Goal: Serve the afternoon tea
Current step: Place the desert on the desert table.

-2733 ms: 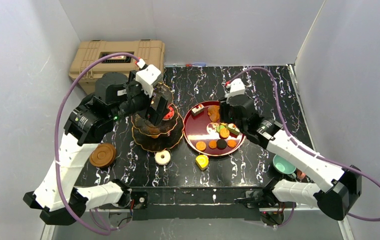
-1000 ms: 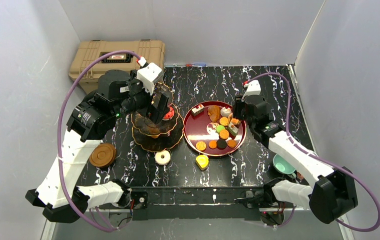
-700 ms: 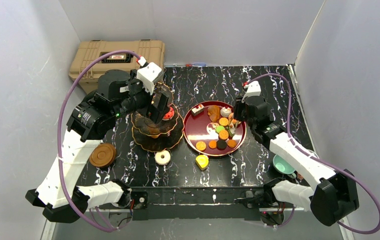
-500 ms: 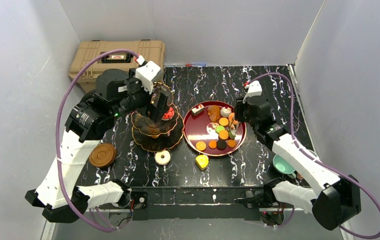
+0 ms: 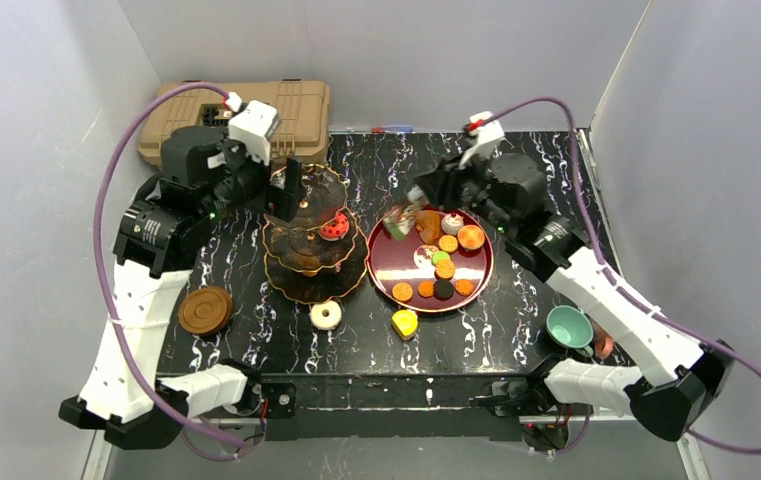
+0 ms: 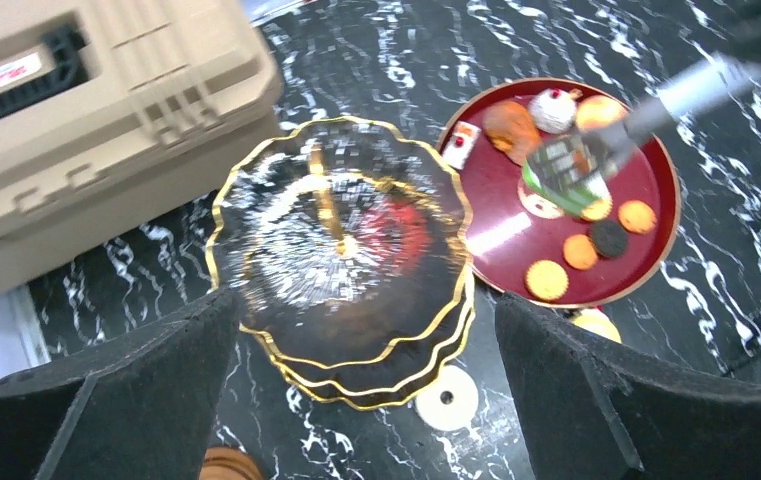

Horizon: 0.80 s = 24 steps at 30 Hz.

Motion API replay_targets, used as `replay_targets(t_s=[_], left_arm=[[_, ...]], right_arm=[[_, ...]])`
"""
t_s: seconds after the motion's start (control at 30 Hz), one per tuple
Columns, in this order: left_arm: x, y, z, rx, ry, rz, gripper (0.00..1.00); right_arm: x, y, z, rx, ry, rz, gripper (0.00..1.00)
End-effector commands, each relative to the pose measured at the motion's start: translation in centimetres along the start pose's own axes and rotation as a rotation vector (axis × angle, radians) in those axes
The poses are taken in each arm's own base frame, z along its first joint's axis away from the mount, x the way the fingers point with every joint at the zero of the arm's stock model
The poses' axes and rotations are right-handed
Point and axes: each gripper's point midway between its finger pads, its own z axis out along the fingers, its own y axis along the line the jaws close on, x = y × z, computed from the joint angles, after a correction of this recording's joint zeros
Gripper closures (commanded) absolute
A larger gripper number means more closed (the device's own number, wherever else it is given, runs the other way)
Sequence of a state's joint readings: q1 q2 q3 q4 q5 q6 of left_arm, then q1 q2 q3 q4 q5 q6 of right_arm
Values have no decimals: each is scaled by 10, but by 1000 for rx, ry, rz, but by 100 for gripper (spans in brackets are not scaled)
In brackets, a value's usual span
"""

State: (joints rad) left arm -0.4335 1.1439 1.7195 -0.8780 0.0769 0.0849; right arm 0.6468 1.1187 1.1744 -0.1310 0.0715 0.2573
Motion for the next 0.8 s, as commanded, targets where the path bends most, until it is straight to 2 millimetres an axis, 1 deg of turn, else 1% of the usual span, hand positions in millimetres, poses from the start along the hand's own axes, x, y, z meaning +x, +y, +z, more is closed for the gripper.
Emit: replay_targets(t_s=[0.0, 0.07, 0.17, 0.27, 0.33, 0.43, 0.53, 0.67, 0.77], left_arm=[[-1, 22, -7, -38, 8, -99, 2], [0, 28, -8, -45, 7, -117, 2], [6, 36, -8, -68, 23, -143, 2], [12, 39, -5, -74, 39, -166, 2], [11, 39, -5, -73, 37, -171, 2], [9, 38, -7, -71, 31, -172, 2], [7, 38, -8, -71, 24, -164, 2], [8, 38, -8, -66, 26, -163, 2], [9, 37, -8, -63, 29, -167, 2]], right_arm=[[-30, 79, 5, -171, -67, -43, 85], [-31, 101, 6, -207, -70, -49, 85], [-30, 125, 11, -258, -72, -43, 85], [-23, 143, 17, -289, -71, -46, 85], [-22, 153, 21, -312, -92, -38, 85], [-18, 162, 26, -326, -118, -32, 85], [-14, 166, 30, -333, -145, -25, 85], [-10, 172, 34, -342, -184, -25, 83], [0, 176, 40, -343, -170, -36, 81]])
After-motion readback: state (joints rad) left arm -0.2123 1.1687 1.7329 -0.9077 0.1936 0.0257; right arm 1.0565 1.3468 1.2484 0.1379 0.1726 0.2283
